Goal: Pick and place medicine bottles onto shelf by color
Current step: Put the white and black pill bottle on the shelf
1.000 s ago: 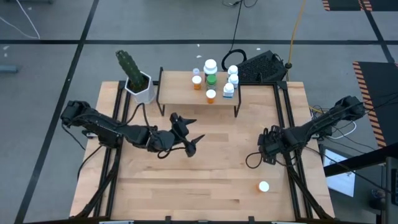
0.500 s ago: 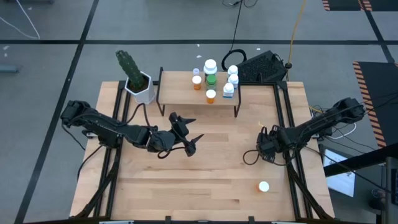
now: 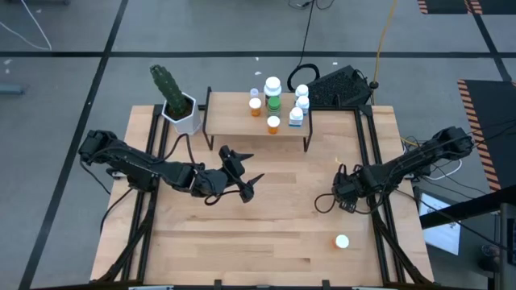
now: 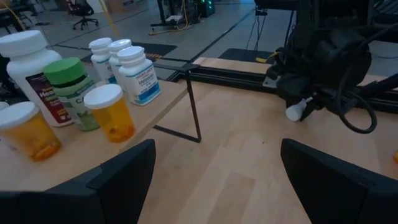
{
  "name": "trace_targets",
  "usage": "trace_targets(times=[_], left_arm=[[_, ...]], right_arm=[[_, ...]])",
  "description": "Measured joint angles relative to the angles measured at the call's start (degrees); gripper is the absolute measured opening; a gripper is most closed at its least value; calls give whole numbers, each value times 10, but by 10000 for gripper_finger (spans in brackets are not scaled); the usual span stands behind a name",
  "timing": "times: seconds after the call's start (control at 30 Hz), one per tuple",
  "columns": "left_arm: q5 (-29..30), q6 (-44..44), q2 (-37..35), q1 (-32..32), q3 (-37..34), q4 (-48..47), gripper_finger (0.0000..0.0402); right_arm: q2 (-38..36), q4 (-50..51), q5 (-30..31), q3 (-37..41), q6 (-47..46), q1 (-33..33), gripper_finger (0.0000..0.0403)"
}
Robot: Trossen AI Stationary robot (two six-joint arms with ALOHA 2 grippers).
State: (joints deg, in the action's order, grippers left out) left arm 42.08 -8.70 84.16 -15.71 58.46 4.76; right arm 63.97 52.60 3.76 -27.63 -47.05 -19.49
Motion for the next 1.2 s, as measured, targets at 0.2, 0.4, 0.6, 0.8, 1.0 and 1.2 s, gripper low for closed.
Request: trace_targets(times=[0.2,0.4,0.6,0.8,1.0,1.2], left_arm=[[-26,-29,13,13,0,4,349],[-110,36,69,23,0,98,349],[-144,62,119,27,0,194,349],[-133,33,126,30,0,230,349],[-200,88,126,29,0,206,349],[-256,125,126,29,0,181,349]], right_arm=[[-17,-134,54,-12,77,0,137],[-39,-452,123,-19,342,0,172],[1,-807,101,1,594,0,159],[84,-957,213,5,657,2,154],[146,-1052,205,5,658,8,159],[125,-1076,197,5,600,7,156]])
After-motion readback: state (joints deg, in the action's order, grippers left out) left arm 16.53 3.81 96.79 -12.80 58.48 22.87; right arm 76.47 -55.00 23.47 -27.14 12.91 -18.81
